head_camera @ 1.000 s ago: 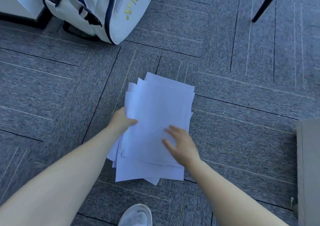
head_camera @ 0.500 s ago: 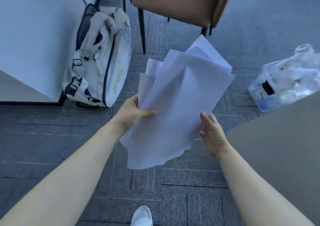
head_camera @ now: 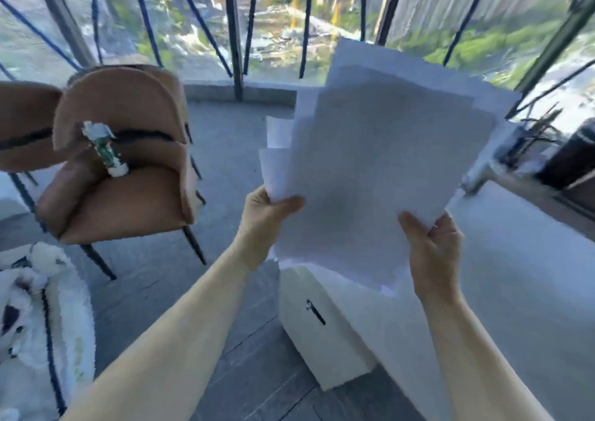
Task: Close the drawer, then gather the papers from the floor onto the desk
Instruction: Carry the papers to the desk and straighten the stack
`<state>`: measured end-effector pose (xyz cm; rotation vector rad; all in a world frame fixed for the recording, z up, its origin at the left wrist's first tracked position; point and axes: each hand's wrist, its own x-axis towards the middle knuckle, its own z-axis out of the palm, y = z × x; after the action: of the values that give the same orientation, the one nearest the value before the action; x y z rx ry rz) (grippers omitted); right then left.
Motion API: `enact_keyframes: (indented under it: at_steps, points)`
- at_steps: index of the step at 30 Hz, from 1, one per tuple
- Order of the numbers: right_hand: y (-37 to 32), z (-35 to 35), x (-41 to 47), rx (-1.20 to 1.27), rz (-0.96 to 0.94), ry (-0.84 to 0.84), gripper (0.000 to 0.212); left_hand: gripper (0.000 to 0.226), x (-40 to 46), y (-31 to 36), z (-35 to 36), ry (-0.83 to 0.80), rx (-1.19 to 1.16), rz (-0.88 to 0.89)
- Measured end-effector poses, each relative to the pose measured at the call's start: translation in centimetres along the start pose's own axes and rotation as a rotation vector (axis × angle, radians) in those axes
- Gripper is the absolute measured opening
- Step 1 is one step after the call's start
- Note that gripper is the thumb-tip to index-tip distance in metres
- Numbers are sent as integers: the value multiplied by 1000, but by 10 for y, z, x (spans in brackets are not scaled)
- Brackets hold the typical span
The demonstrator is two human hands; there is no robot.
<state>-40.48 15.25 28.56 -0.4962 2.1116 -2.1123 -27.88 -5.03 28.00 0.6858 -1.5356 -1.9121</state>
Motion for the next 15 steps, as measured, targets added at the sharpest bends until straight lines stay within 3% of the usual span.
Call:
enact_keyframes:
  at_steps: [4, 8, 12, 15]
  points:
    - [-17, -109, 9, -171, -92, 313, 10, 23, 1, -3, 131, -145, -52, -34]
    - [-1, -182, 7, -62, -81, 429, 22, 32, -6, -27, 202, -318, -42, -93]
    - [32, -249, 15, 162, 119, 403, 31, 32, 3, -50, 241, -652, 104, -168]
    - [57, -276, 28, 278, 252, 307, 71, 29, 15, -57, 258, -829, 193, -218]
